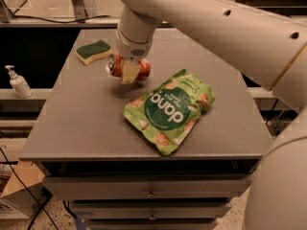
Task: Knock coke can over
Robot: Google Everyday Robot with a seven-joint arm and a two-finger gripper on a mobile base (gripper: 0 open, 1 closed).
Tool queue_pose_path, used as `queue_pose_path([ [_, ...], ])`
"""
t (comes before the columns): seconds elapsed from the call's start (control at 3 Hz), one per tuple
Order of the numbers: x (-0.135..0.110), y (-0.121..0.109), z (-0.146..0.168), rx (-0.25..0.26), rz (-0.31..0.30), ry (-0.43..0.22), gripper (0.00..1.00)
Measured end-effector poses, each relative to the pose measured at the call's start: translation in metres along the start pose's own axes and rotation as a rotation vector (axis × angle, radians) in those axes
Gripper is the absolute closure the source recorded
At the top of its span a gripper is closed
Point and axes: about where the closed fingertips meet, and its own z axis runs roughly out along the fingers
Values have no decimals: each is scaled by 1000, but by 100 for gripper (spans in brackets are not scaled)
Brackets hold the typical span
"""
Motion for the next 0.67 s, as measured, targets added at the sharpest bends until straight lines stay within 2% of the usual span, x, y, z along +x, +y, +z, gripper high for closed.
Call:
queue_pose_path([
  [0.33, 0, 5, -5, 9, -34, 46, 38],
  [0.67, -3, 13, -11, 4, -52, 39, 14],
])
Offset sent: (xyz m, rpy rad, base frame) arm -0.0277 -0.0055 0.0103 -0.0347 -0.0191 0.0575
